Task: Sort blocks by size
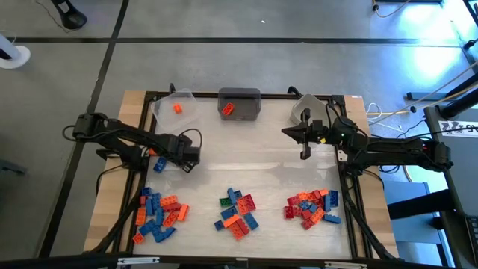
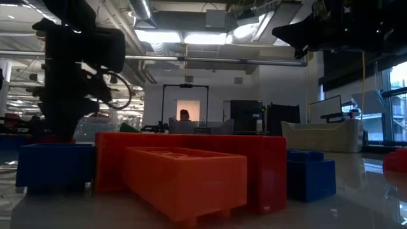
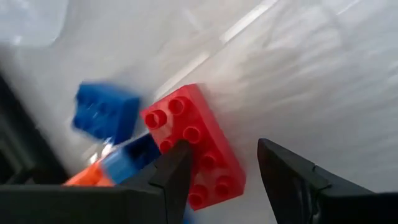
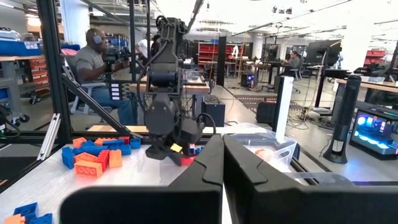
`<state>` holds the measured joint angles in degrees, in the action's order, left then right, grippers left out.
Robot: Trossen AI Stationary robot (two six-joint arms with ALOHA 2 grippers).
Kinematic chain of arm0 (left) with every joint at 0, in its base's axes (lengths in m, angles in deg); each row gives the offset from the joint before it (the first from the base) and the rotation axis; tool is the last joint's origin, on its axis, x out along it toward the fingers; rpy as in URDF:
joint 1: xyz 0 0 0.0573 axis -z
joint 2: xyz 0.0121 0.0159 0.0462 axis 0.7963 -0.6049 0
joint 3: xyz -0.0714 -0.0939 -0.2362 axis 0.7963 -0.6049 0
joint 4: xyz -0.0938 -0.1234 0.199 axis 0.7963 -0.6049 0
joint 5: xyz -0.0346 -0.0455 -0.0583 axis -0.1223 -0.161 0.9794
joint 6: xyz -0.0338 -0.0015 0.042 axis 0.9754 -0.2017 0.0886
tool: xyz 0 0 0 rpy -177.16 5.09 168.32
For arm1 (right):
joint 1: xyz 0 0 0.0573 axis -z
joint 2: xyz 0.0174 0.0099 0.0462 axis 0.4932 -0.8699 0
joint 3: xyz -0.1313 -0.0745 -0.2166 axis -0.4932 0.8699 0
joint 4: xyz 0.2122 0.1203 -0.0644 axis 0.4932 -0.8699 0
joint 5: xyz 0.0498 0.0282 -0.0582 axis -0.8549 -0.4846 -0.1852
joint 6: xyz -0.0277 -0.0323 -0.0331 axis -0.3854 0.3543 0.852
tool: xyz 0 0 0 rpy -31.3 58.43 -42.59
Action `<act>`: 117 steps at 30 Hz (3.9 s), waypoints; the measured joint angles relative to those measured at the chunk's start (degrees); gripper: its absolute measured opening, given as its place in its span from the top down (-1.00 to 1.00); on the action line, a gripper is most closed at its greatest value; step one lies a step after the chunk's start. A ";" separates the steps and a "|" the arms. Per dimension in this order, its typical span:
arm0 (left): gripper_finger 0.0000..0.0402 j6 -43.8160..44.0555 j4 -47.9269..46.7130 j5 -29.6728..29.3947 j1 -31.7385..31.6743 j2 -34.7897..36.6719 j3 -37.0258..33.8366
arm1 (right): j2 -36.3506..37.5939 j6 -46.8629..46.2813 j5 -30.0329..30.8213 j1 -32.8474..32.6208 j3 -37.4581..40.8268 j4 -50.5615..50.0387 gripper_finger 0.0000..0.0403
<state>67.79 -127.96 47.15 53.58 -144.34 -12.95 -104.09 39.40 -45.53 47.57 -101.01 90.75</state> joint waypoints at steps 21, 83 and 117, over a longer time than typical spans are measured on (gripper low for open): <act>0.16 -9.68 5.86 1.81 3.65 -0.13 6.82 | 0.00 0.00 0.00 0.00 0.00 -0.83 0.97; 0.39 -7.14 10.16 5.56 0.53 -3.94 6.64 | 0.00 -0.02 0.00 0.00 0.00 -0.92 0.97; 0.37 -50.27 52.36 0.09 -30.76 -12.07 20.83 | 0.00 0.61 1.69 0.00 0.00 -1.03 0.97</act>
<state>17.52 -75.59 47.24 22.81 -156.41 7.89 -104.09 40.01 -43.84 47.57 -101.01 89.72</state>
